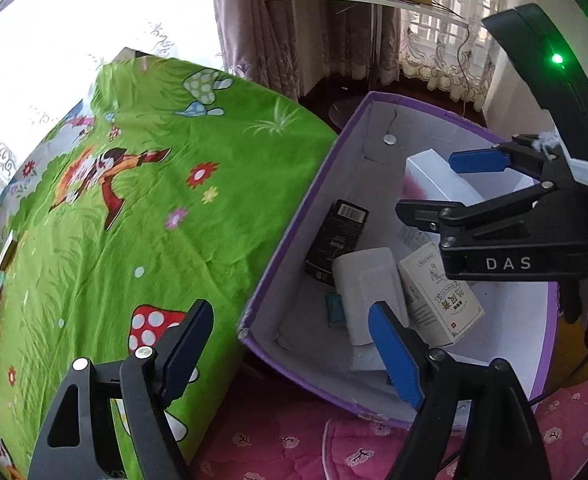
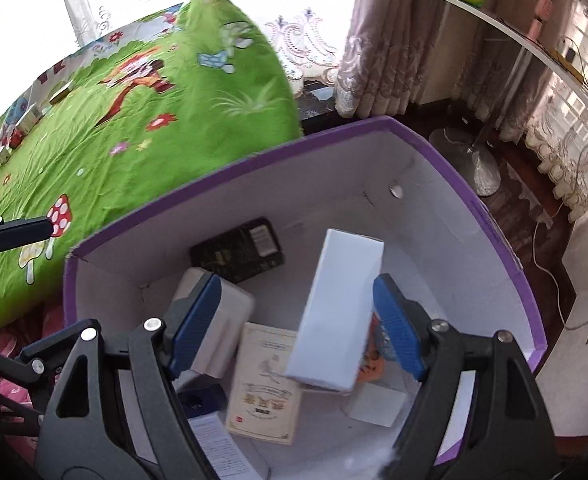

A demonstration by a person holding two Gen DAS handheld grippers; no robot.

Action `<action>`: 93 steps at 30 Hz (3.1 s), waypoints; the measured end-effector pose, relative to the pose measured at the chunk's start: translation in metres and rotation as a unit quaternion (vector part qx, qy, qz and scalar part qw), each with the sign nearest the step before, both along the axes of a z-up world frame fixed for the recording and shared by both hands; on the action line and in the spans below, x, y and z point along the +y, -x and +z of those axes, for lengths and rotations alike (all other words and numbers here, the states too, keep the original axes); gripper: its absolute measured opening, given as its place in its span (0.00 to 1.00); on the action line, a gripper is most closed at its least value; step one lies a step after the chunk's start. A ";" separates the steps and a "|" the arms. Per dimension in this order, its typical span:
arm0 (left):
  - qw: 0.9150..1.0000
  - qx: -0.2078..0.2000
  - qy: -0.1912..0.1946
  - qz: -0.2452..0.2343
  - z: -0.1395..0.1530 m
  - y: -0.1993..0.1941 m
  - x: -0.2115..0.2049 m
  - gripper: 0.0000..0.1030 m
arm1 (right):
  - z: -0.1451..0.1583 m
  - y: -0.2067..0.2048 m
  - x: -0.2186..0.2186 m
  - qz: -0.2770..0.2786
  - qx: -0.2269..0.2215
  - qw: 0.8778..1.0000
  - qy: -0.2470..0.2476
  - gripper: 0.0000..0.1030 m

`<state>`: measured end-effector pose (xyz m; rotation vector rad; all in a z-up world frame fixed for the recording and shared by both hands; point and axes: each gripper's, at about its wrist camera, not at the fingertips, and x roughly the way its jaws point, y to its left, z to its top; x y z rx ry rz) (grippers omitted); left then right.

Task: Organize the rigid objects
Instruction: 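Open both grippers to drop the plate and box into the storage box, then grasp the white DING ZHI DENTAL box with the right gripper, then grasp the white printed medicine box with the left gripper while the right gripper holds the dental box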

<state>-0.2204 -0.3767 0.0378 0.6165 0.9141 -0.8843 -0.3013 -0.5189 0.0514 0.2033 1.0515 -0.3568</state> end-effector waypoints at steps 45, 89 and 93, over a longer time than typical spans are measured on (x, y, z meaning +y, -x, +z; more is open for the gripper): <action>0.802 -0.034 0.071 0.592 -0.040 -0.230 0.440 1.00 | -0.039 -0.534 0.299 0.489 -0.064 0.870 -0.016 0.74; 0.818 0.003 0.132 0.561 -0.022 -0.260 0.435 0.45 | -0.032 -0.324 0.291 0.417 -0.091 0.904 -0.014 0.35; 0.820 -0.028 0.085 0.566 -0.018 -0.283 0.434 0.81 | -0.032 -0.324 0.292 0.416 -0.091 0.905 -0.011 0.35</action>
